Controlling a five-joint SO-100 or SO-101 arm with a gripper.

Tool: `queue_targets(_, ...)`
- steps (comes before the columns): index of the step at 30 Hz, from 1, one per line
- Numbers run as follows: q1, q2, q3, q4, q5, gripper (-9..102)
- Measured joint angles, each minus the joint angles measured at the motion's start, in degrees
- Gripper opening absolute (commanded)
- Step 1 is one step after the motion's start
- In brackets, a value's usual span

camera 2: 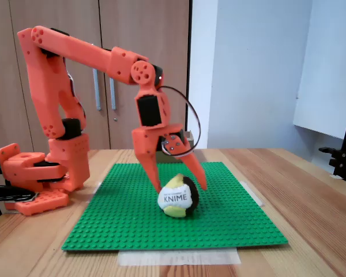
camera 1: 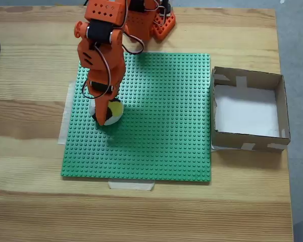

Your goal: Pick the ball and put it in the box.

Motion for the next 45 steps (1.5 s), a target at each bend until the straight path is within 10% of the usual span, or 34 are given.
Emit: queue_targets(45,0.88,0.00,2.20,-5.98,-1.41,28)
